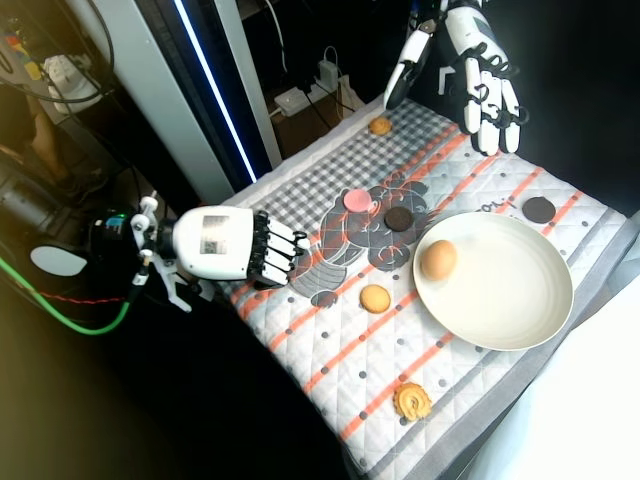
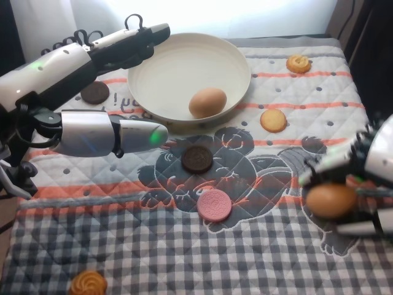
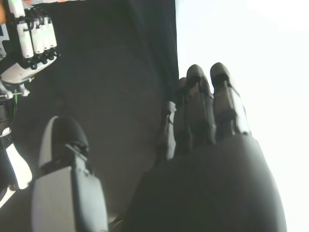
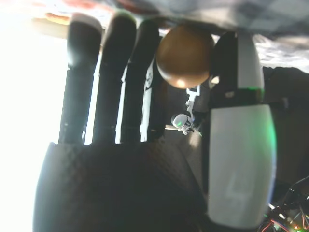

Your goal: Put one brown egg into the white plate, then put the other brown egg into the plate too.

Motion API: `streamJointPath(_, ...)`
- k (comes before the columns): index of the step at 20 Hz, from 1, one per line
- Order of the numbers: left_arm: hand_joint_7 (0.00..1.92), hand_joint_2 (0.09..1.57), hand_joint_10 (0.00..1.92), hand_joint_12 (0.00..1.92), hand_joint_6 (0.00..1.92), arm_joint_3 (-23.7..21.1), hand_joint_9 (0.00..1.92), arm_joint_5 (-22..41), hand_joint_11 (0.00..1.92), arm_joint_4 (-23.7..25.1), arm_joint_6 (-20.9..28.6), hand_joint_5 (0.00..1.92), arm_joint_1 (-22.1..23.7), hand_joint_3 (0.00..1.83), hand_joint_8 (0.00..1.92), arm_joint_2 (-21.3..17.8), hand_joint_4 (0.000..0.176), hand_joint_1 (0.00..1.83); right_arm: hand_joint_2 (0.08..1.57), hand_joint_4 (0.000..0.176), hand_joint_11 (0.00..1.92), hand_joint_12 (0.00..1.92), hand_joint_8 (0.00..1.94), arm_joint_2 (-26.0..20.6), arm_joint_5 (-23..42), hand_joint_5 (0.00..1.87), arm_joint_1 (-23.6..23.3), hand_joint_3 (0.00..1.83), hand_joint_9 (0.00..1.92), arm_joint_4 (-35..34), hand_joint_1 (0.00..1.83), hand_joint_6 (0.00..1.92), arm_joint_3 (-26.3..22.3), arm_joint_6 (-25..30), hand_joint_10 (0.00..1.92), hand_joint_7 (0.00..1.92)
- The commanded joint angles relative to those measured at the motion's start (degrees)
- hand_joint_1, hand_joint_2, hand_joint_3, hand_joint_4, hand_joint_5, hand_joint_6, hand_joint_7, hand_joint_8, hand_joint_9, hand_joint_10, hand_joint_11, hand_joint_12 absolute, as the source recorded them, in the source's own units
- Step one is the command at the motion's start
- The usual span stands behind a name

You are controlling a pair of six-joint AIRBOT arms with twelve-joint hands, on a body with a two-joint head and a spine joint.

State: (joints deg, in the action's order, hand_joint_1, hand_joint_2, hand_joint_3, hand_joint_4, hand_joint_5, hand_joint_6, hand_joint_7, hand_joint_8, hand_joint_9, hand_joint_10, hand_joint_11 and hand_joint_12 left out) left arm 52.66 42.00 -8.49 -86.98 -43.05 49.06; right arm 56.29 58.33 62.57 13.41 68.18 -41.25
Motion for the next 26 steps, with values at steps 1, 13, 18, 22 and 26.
streamJointPath(1,0.26,0.94,0.0,0.2,0.0,-0.3,0.27,7.7,0.0,0.1,0.7,0.08,0.2,0.0,0.0,-0.6,0.164,0.62,1.11,0.0,0.96,1.38,1.13,0.3,6.7,0.98,-2.2,0.0,1.03,-2.7,1.26,0.75,1.4,-0.2,1.09,1.03)
streamJointPath(13,0.41,0.95,0.0,0.17,0.08,-0.5,0.32,10.7,0.0,-0.3,1.4,0.45,-0.6,0.0,0.01,-1.1,0.043,0.65,1.06,0.0,1.23,1.62,0.62,24.7,-12.9,1.09,-33.3,0.0,1.38,0.9,1.19,0.76,31.4,-0.2,1.13,1.32)
streamJointPath(18,0.51,0.96,0.01,0.3,0.18,-0.5,0.37,11.3,0.0,-0.2,2.5,0.58,-1.0,0.0,0.01,-1.3,0.011,0.66,0.96,0.029,0.3,1.1,0.05,26.6,-14.3,0.32,-33.7,0.0,0.57,1.8,0.43,0.0,31.9,-0.2,0.28,0.57)
streamJointPath(22,0.53,0.96,0.0,0.35,0.39,-0.5,0.38,13.2,0.0,-1.8,4.9,0.49,-2.8,0.0,0.0,-1.8,0.01,0.68,1.1,0.074,0.0,0.88,0.0,26.5,-13.3,0.01,-33.6,0.0,0.33,1.8,0.02,0.0,30.1,-0.2,0.02,0.35)
streamJointPath(26,0.54,0.94,0.0,0.41,0.33,0.1,0.41,19.0,0.0,-2.5,14.2,0.49,-5.5,0.0,0.0,-2.8,0.019,0.69,1.08,0.153,0.0,0.46,0.01,19.5,-3.0,0.02,-30.6,0.0,0.22,-1.5,0.0,0.0,23.0,-0.2,0.01,0.26)
